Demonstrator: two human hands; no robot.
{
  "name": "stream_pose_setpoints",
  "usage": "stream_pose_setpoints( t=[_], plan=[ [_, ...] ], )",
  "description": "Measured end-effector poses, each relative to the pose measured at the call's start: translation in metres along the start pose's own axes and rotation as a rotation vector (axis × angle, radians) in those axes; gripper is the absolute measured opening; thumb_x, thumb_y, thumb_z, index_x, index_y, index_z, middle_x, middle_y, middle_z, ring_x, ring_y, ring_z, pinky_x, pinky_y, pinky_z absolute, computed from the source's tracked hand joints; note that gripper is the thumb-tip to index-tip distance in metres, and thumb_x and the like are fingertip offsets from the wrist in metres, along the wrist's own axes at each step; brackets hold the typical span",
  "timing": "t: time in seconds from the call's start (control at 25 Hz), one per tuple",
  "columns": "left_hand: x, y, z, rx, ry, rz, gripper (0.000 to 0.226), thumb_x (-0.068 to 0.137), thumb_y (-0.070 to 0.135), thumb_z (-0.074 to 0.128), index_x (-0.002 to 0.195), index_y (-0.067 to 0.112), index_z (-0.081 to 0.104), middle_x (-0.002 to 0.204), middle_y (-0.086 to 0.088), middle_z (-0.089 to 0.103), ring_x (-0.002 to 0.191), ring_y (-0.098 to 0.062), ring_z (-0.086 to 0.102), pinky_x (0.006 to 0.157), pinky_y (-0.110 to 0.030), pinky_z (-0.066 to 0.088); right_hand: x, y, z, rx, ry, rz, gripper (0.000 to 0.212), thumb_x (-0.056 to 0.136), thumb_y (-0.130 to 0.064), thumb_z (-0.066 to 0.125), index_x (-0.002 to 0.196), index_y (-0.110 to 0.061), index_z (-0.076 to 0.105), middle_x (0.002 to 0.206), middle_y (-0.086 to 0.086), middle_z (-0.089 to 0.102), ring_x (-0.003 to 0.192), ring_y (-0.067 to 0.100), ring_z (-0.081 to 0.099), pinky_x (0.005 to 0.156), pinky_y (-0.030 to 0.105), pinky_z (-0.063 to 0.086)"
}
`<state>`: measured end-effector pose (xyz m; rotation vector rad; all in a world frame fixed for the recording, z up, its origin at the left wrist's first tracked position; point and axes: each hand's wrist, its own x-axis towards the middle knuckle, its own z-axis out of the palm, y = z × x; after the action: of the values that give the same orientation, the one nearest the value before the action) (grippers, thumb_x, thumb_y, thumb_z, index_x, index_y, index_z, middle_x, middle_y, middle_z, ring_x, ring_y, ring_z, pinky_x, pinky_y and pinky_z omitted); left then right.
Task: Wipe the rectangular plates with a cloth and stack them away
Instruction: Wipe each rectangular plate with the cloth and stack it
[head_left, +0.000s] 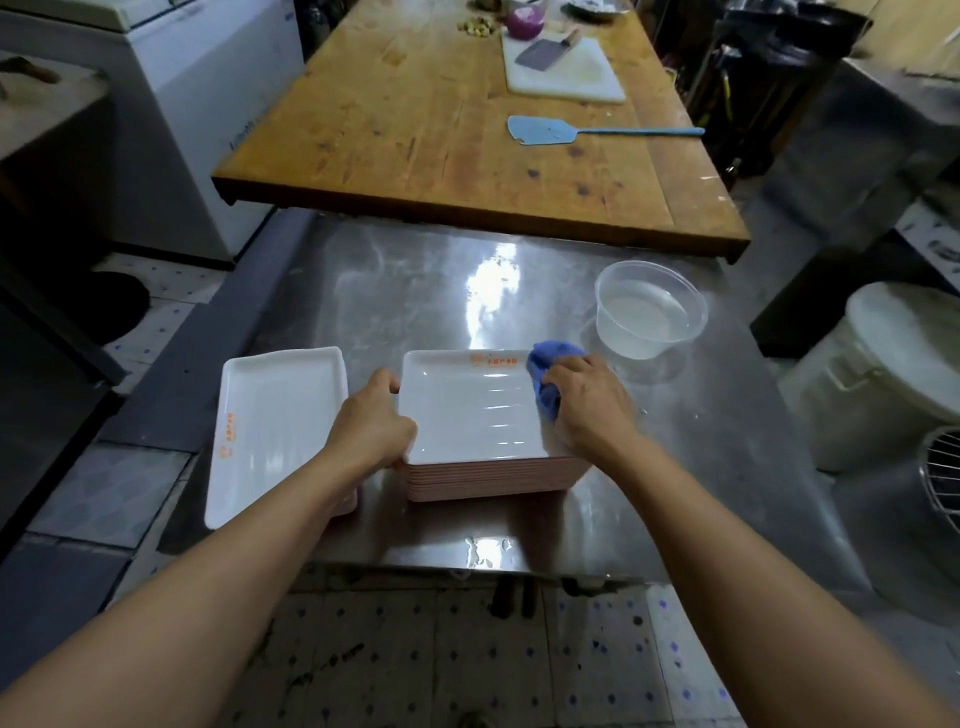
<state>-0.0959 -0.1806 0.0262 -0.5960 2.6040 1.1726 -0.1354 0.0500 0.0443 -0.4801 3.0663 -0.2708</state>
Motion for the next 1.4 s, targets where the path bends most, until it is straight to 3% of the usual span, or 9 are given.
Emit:
stream_pose_setpoints(
  t=[0.24,0.4,0.52,0.68,0.8,0.88,1.08,1.2,1.4],
  plan=[
    [-0.004,0.001,0.002,-0.005,0.044,0.003,0.039,0.069,0.000,0.051,0.101,0.021,0.045,0.084,-0.007,0.059,0.076,-0.032,0.063,0.067,-0.039,0.057,-0.051,-0.005,-0.012,0.064,-0.095,0.009,0.022,0.082,-0.004,0.047,0.084,-0.009,0.068,0.110,0.004,0.065,0.102,0.028,0.051,0.082,0.036,0.044],
    [-0.007,-0.001,0.000,-0.087,0.034,0.006,0.032,0.075,0.003,0.053,0.100,0.023,0.048,0.081,-0.003,0.059,0.068,-0.026,0.062,0.058,-0.036,0.057,-0.064,-0.020,-0.017,0.233,-0.109,-0.011,0.025,0.074,0.006,0.043,0.057,-0.013,0.044,0.085,0.008,0.051,0.078,0.026,0.047,0.067,0.030,0.034],
    [-0.010,-0.005,-0.003,-0.212,-0.029,0.022,0.029,0.081,0.004,0.055,0.104,0.021,0.050,0.074,-0.004,0.059,0.053,-0.019,0.057,0.042,-0.024,0.046,-0.060,-0.048,-0.015,0.350,-0.099,-0.113,0.022,0.074,-0.006,0.037,0.070,0.000,0.058,0.083,0.016,0.059,0.070,0.027,0.048,0.064,0.031,0.033],
    [-0.012,-0.009,-0.006,-0.333,-0.101,0.046,0.028,0.087,0.004,0.052,0.109,0.021,0.050,0.065,-0.005,0.058,0.045,-0.017,0.053,0.043,-0.024,0.045,-0.040,-0.077,0.000,0.428,-0.205,-0.155,0.040,0.076,0.005,0.050,0.106,-0.014,0.068,0.097,0.012,0.061,0.091,0.022,0.057,0.069,0.021,0.035],
    [-0.012,-0.012,-0.009,-0.363,-0.120,0.055,0.027,0.088,0.003,0.050,0.107,0.022,0.051,0.059,-0.005,0.057,0.040,-0.014,0.052,0.042,-0.022,0.045,-0.024,-0.085,0.009,0.484,-0.221,-0.177,0.041,0.075,0.007,0.051,0.108,-0.013,0.063,0.099,0.014,0.063,0.085,0.019,0.056,0.062,0.008,0.035],
    [-0.011,-0.012,-0.008,-0.336,-0.114,0.074,0.028,0.088,0.004,0.050,0.109,0.023,0.050,0.058,-0.004,0.057,0.040,-0.013,0.053,0.044,-0.023,0.045,-0.016,-0.090,0.014,0.551,-0.181,-0.185,0.037,0.075,0.007,0.051,0.108,-0.007,0.061,0.099,0.015,0.065,0.085,0.018,0.057,0.065,0.006,0.035],
    [-0.009,-0.010,-0.006,-0.199,-0.091,0.090,0.036,0.085,0.007,0.053,0.116,0.022,0.045,0.066,-0.004,0.061,0.050,-0.021,0.063,0.055,-0.029,0.052,0.014,-0.093,0.028,0.481,-0.135,-0.162,0.040,0.081,0.002,0.050,0.120,-0.006,0.052,0.118,0.018,0.053,0.109,0.034,0.048,0.086,0.040,0.045],
    [-0.009,-0.008,-0.006,-0.173,-0.088,0.088,0.035,0.085,0.008,0.053,0.116,0.021,0.045,0.067,-0.005,0.063,0.054,-0.023,0.065,0.062,-0.033,0.055,0.025,-0.090,0.026,0.476,-0.113,-0.132,0.038,0.082,0.003,0.047,0.118,-0.007,0.055,0.118,0.016,0.056,0.112,0.034,0.048,0.088,0.043,0.046],
    [-0.010,-0.008,-0.006,-0.184,-0.073,0.072,0.027,0.089,0.009,0.051,0.110,0.025,0.044,0.069,-0.006,0.061,0.047,-0.018,0.060,0.049,-0.027,0.048,0.016,-0.087,0.020,0.560,-0.146,-0.065,0.040,0.079,0.005,0.048,0.116,-0.010,0.054,0.117,0.014,0.055,0.107,0.028,0.051,0.086,0.031,0.041]
  ],
)
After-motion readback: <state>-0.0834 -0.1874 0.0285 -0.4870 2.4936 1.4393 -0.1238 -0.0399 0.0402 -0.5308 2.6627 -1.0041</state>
